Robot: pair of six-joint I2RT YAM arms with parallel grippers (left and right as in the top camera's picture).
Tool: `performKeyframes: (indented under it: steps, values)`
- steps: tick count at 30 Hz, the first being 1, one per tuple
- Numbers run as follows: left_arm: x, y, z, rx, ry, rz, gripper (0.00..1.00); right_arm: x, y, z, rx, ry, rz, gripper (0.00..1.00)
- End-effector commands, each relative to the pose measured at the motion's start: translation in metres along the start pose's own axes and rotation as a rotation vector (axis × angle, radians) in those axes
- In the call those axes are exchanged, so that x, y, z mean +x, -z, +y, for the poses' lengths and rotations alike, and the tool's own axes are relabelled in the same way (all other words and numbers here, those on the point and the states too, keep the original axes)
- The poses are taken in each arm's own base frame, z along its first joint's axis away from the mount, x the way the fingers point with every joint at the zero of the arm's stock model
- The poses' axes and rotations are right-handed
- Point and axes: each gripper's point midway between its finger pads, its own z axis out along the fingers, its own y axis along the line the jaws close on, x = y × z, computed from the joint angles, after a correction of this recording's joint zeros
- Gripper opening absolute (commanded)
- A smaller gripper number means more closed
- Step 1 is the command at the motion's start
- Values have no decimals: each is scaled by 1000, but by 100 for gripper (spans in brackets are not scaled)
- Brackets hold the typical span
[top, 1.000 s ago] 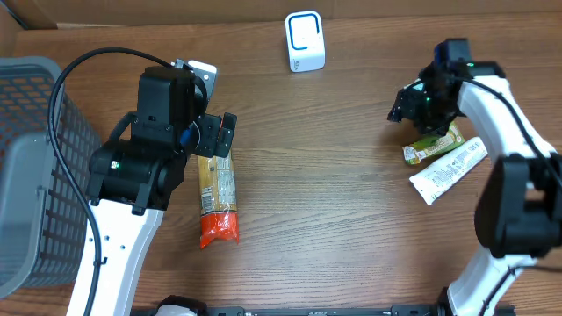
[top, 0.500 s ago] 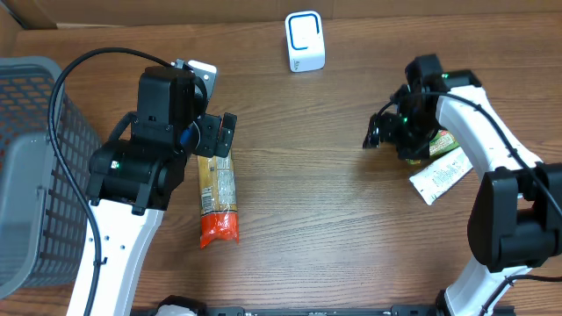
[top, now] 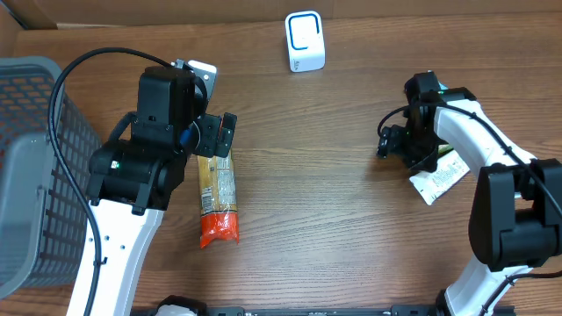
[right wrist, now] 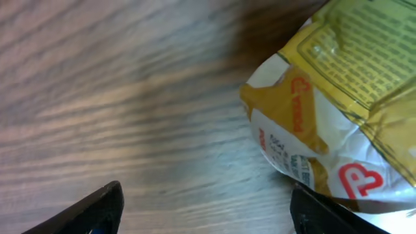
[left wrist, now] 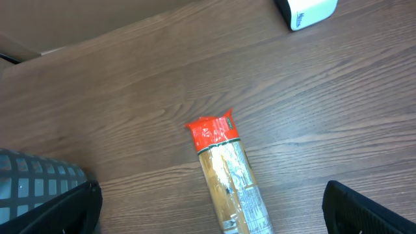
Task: Scan the item barcode
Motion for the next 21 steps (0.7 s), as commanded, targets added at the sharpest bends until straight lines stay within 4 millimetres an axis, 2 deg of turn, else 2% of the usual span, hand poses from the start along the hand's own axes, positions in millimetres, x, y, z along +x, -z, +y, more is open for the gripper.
performKeyframes:
  steps: [1,2,3,7,9,12,15,18,21]
  values:
    - [-2,1,2,-10,-15,-5,100,-4,5,5,-45,18,-3,81]
    - [-2,1,2,-10,-15,-5,100,0,15,22,-141,94,6,82]
    - [-2,1,2,-10,-15,-5,100,2,23,29,-175,124,1,82]
    - [-2,1,2,-10,-15,-5,100,15,49,40,-227,148,-11,83]
    - [-2,1,2,-10,-15,-5,100,26,52,41,-215,157,16,83]
    - [-2,1,2,-10,-15,-5,100,42,44,40,-195,169,69,83]
    - [-2,1,2,-10,-15,-5,100,58,24,35,-179,175,111,83]
    - [-2,1,2,-10,-15,-5,99,65,10,28,-164,158,125,83]
    - [-2,1,2,-10,-15,-5,100,63,1,13,-90,149,102,83]
